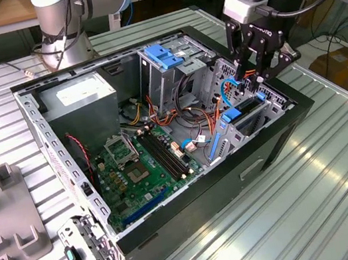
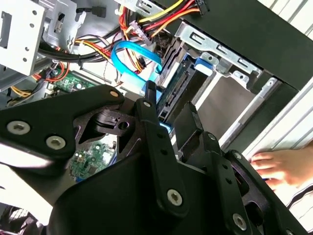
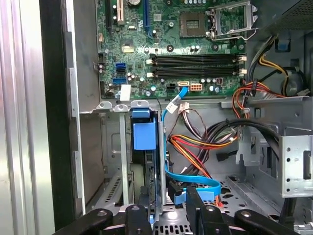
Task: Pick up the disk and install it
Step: 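Insert the first disk wire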
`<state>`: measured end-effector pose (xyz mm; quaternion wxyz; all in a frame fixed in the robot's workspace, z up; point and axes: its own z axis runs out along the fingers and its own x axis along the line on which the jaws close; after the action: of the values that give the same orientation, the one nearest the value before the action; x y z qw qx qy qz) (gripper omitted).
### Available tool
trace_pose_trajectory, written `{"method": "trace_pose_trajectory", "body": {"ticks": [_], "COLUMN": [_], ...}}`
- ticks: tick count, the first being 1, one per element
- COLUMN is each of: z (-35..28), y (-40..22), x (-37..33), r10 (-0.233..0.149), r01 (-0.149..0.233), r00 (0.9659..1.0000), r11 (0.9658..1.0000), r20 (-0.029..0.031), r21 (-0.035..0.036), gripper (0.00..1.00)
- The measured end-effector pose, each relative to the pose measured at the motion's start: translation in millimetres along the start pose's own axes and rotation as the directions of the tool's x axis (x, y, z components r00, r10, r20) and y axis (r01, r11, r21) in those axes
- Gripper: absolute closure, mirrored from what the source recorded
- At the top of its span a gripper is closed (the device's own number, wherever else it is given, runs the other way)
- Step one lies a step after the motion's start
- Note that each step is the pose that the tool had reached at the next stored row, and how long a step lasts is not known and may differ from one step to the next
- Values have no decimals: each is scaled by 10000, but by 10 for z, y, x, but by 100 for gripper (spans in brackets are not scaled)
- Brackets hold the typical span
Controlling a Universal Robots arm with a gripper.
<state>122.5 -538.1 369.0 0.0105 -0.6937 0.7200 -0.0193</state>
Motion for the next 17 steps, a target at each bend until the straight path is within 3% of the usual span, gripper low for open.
{"method": "trace_pose_trajectory", "body": {"ticks": [4, 12, 16, 17], "z": [76, 78, 78, 78], "y": [-6, -11, -13, -14], "x": [-12, -13, -13, -13], "r10": [1, 0, 0, 0], "r01": [-1, 0, 0, 0], "r00": [10000, 10000, 10000, 10000], "r11": [10000, 10000, 10000, 10000], "r20": [0, 0, 0, 0], "r21": [-2, -2, -2, -2], "gripper": [57, 59, 84, 84]}}
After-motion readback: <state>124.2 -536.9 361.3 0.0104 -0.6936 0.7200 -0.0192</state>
